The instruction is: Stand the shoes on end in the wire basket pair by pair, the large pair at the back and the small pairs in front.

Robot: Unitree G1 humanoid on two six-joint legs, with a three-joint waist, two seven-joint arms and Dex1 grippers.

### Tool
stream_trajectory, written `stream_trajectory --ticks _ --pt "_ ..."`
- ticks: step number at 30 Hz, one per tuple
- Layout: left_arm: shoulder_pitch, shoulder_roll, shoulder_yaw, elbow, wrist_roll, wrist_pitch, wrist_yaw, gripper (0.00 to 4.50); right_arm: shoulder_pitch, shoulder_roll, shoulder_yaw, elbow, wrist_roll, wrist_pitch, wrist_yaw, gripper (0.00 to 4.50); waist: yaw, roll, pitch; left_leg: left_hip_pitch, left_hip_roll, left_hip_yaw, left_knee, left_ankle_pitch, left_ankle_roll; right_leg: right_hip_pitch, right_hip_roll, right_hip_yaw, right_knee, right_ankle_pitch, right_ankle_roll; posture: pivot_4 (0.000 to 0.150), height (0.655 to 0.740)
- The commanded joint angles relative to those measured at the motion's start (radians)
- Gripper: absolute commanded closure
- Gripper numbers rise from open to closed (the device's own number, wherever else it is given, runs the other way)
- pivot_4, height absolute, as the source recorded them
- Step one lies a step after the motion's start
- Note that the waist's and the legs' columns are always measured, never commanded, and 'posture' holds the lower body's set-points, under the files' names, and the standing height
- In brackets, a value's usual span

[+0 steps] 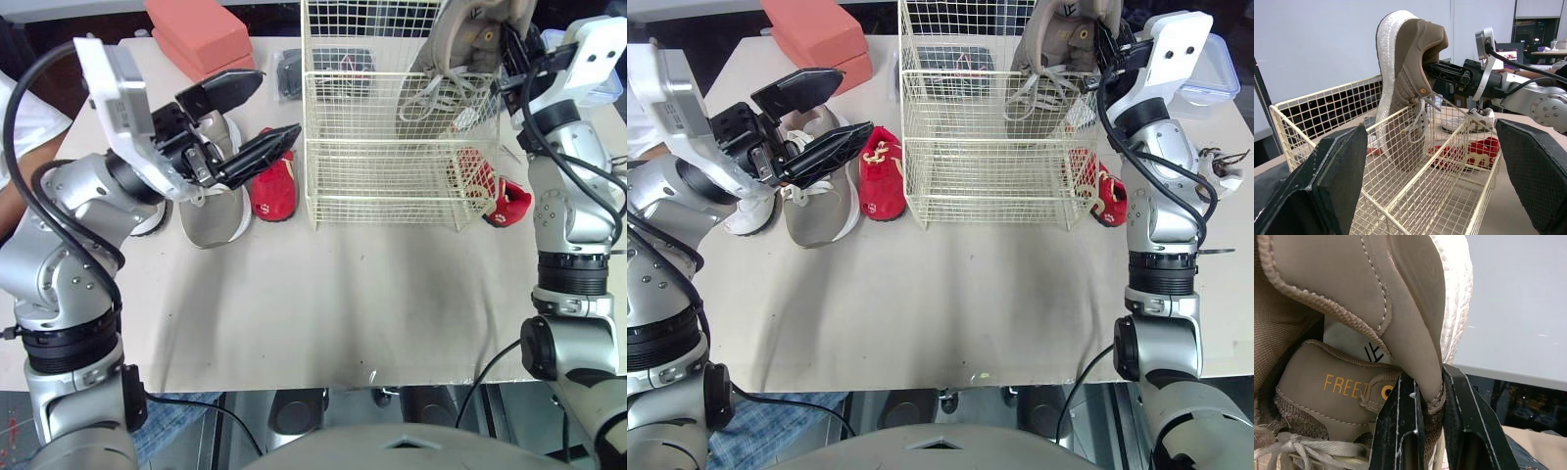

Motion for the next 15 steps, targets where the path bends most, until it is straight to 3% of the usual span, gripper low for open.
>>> stream_trajectory --ticks 1,2,5,9,11,13,15 --pt "-0.007 0.004 0.009 -0.021 0.005 -0.015 0.001 0.02 0.036 -0.009 -0.011 0.009 -0.015 0.049 -0.010 4.50 0.000 0.000 0.000 0.000 0.000 0.000 0.000 0.000 0.000 0.000 0.000 0.000 0.000 0.000 0.000 0.150 0.6860" --pt "-0.010 0.003 0.005 -0.021 0.007 -0.014 0.003 0.02 0.036 -0.009 -0.014 0.008 -0.013 0.053 -0.010 4.50 0.000 0.000 0.000 0.000 0.000 0.000 0.000 0.000 0.000 0.000 0.000 0.000 0.000 0.000 0.000 0.150 0.6860" --pt "-0.022 0.001 -0.007 -0.018 0.009 -0.010 0.009 0.00 0.039 -0.016 -0.024 -0.003 0.000 0.074 -0.001 3.34 -0.001 -0.001 0.000 0.000 0.000 0.000 0.000 0.000 0.000 0.000 0.000 0.000 0.000 0.000 0.000 0.150 0.6860" --pt "-0.029 -0.001 -0.016 -0.012 0.013 -0.012 0.008 0.00 0.041 -0.031 -0.044 -0.019 -0.001 0.072 0.002 1.50 -0.008 0.000 0.000 0.000 0.000 0.002 0.000 0.000 0.000 0.000 0.000 0.002 0.000 0.000 0.000 0.150 0.6860" --pt "-0.029 -0.003 -0.019 -0.009 0.014 -0.014 0.007 0.00 0.039 -0.049 -0.057 -0.035 0.005 0.073 0.007 0.32 -0.011 0.000 0.000 0.001 0.000 0.002 0.000 0.000 0.000 -0.001 0.001 0.002 0.001 0.000 0.000 0.150 0.6860" --pt "-0.028 -0.004 -0.021 -0.007 0.016 -0.016 0.005 0.00 0.039 -0.068 -0.072 -0.054 0.013 0.078 0.013 0.03 -0.011 0.000 0.000 0.001 0.000 0.001 0.000 0.000 0.000 -0.001 0.001 0.002 0.001 0.000 0.000 0.150 0.6860" --pt "-0.022 -0.006 -0.019 -0.006 0.018 -0.018 0.002 0.00 0.045 -0.094 -0.090 -0.080 0.019 0.081 0.024 0.03 -0.009 0.001 0.001 0.001 0.001 0.001 0.000 0.001 -0.001 -0.001 0.002 0.002 0.001 0.000 0.000 0.150 0.6860"
